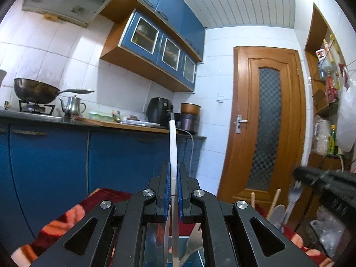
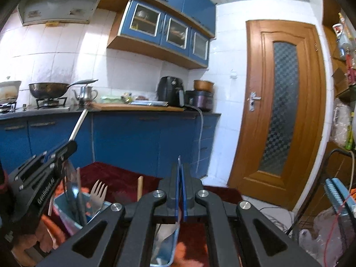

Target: Organize utensils

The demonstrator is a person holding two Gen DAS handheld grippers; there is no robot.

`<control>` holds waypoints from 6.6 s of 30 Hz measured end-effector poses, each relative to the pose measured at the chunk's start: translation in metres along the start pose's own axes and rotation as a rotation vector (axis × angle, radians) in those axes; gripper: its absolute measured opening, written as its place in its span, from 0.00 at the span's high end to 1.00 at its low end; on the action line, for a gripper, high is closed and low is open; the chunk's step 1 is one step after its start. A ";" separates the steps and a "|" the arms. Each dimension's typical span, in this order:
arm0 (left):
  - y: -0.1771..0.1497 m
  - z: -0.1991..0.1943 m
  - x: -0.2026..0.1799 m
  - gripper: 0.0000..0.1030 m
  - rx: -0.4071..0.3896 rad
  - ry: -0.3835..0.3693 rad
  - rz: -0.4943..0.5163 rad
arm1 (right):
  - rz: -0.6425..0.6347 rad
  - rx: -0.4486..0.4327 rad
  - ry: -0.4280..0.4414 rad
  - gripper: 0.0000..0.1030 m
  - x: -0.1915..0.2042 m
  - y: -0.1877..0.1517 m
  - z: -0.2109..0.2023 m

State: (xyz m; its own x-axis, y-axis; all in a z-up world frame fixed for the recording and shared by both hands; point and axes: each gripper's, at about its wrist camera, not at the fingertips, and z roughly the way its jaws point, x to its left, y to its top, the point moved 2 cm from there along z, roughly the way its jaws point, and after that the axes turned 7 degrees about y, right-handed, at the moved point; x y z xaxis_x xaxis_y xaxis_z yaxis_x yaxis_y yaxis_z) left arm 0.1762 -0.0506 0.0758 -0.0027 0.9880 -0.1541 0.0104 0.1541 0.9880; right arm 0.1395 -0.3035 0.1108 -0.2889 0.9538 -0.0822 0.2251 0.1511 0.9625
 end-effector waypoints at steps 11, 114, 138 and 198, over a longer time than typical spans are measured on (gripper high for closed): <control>0.009 -0.019 0.017 0.94 0.033 -0.066 -0.026 | 0.116 -0.018 0.116 0.68 0.001 -0.007 -0.030; 0.011 -0.091 0.009 0.89 0.318 -0.110 0.144 | 0.194 -0.050 0.176 0.37 0.039 -0.045 -0.118; -0.061 -0.169 0.045 0.29 0.368 -0.014 0.142 | 0.207 0.028 0.060 0.00 0.065 -0.137 -0.158; -0.088 -0.165 0.049 0.29 0.375 0.040 0.128 | 0.239 0.015 -0.007 0.00 0.050 -0.160 -0.155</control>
State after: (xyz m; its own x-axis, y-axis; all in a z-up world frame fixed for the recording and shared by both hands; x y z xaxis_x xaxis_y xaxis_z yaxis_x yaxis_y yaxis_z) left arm 0.0101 -0.0157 -0.0173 -0.0168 0.9996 -0.0217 0.3776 0.0265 0.9256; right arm -0.0547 -0.3204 -0.0070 -0.2198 0.9646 0.1456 0.3003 -0.0751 0.9509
